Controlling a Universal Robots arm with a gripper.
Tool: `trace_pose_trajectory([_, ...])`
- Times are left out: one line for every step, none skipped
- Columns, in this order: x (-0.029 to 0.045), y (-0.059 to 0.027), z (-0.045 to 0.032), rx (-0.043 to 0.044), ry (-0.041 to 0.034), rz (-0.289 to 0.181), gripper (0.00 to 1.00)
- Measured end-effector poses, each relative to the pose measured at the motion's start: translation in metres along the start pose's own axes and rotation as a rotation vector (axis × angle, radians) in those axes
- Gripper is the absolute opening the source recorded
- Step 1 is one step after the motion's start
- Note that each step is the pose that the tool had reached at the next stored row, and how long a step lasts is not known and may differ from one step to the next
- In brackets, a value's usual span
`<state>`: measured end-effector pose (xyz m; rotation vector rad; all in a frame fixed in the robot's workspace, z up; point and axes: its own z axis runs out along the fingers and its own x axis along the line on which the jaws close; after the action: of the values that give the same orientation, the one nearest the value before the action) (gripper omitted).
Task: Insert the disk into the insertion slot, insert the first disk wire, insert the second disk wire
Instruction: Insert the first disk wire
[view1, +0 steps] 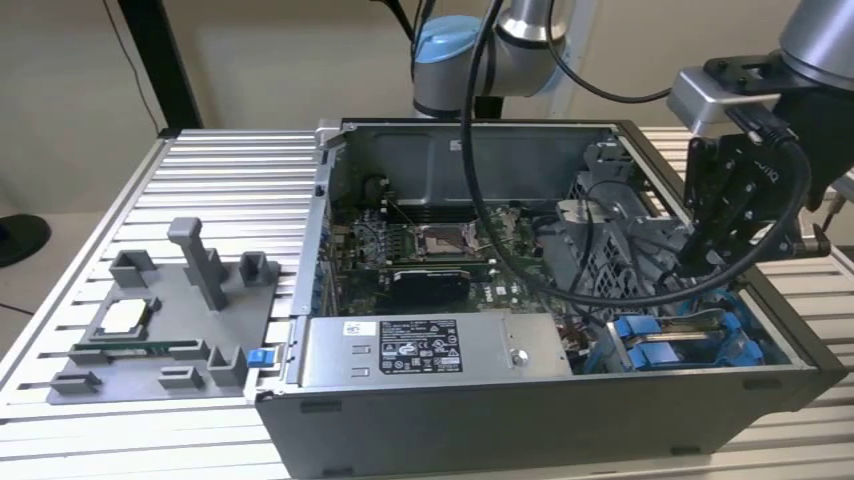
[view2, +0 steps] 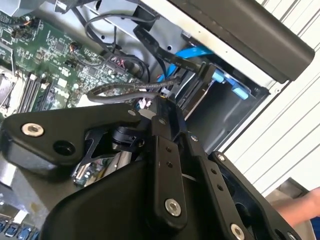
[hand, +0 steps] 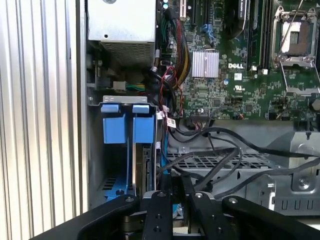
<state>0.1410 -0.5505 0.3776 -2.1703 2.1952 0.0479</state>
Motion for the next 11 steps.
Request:
trace_pose_trajectory([0.0, -0.0013, 0.0001, -0.0012, -0.0001, 0.0, 0.0])
trace_pose_trajectory([0.0, -0.002, 0.0002, -0.0015, -0.0002, 0.0, 0.0])
trace_pose_trajectory([0.0, -0.0027, 0.0003, -0.0026, 0.0, 0.0, 0.0])
trace_pose_trajectory([0.0001, -0.0034, 0.0005, -0.0046, 0.0, 0.0, 0.0])
trace_pose_trajectory([0.0002, -0.0043, 0.0009, -0.0106, 0.0003, 0.001, 0.0])
trace_pose_trajectory([0.0003, -0.005, 0.0011, -0.0185, 0.0012, 0.001, 0.0])
trace_pose_trajectory([0.0004, -0.0058, 0.0012, -0.027, 0.0021, 0.002, 0.0])
trace_pose_trajectory([0.0006, -0.0066, 0.0015, -0.0361, 0.003, 0.002, 0.0])
trace_pose_trajectory([0.0007, -0.0074, 0.0017, -0.0455, 0.004, 0.003, 0.0])
trace_pose_trajectory([0.0009, -0.0084, 0.0019, -0.0549, 0.0047, 0.003, 0.0])
trace_pose_trajectory([0.0018, -0.0096, 0.0022, -0.0637, 0.005, 0.004, 0.0])
